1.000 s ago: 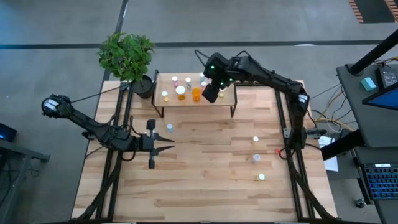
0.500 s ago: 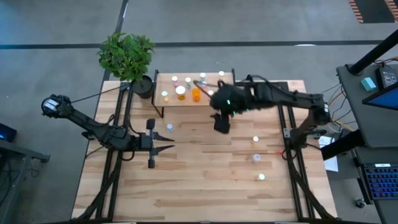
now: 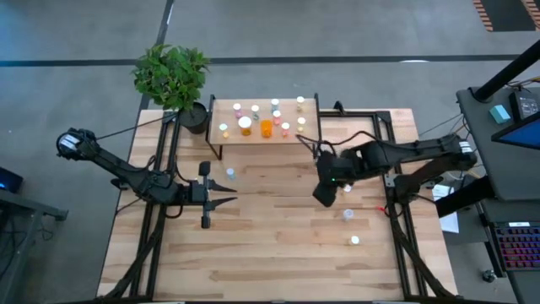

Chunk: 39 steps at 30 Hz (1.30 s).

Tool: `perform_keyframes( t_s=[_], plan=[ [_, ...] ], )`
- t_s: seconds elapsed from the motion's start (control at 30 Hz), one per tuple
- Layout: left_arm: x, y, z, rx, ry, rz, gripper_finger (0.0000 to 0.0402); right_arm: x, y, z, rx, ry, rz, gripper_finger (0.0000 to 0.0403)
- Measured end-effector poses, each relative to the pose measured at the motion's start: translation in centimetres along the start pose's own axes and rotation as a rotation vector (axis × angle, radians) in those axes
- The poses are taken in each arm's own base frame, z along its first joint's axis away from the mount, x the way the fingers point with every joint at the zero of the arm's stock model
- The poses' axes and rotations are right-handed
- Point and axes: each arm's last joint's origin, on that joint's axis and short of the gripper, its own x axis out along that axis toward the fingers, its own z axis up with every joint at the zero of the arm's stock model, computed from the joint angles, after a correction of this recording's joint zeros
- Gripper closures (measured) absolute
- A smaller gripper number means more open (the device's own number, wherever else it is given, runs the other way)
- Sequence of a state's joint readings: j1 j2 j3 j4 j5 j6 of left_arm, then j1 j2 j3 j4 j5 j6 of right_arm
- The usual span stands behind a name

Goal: Pick and place medicine bottles onto shelf by color
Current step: Put the yellow pill bottle on the shelf

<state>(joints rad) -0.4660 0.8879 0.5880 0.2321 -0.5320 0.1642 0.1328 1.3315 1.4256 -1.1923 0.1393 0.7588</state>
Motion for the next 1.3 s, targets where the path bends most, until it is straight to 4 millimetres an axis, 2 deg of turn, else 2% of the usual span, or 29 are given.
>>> perform_keyframes(
  t_s=[0.2, 0.4, 0.73, 0.9, 1.07, 1.3],
  plan=[
    [0.0, 0.0, 0.1, -0.008, -0.013, 0.002, 0.0339, 2.3, -3.3, -3.9, 0.219, 0.151, -0.298, 0.0167],
    [0.0, 0.0, 0.1, -0.009, -0.015, 0.002, 0.0339, 5.8, -4.7, -6.4, 0.27, 0.212, -0.331, 0.0149],
    [0.0, 0.0, 0.0, -0.007, -0.013, 0.002, 0.0339, 9.5, -5.3, -7.7, 0.309, 0.151, -0.284, 0.0129],
    [0.0, 0.0, 0.0, -0.007, -0.013, 0.002, 0.0339, 11.1, -6.0, -8.7, 0.331, 0.172, -0.331, 0.0129],
    [0.0, 0.0, 0.0, -0.007, -0.013, 0.002, 0.0339, 11.7, -6.5, -9.2, 0.342, 0.172, -0.369, 0.014],
    [0.0, 0.0, 0.0, -0.007, -0.013, 0.002, 0.0339, 11.8, -6.3, -9.1, 0.347, 0.152, -0.346, 0.0181]
  ],
)
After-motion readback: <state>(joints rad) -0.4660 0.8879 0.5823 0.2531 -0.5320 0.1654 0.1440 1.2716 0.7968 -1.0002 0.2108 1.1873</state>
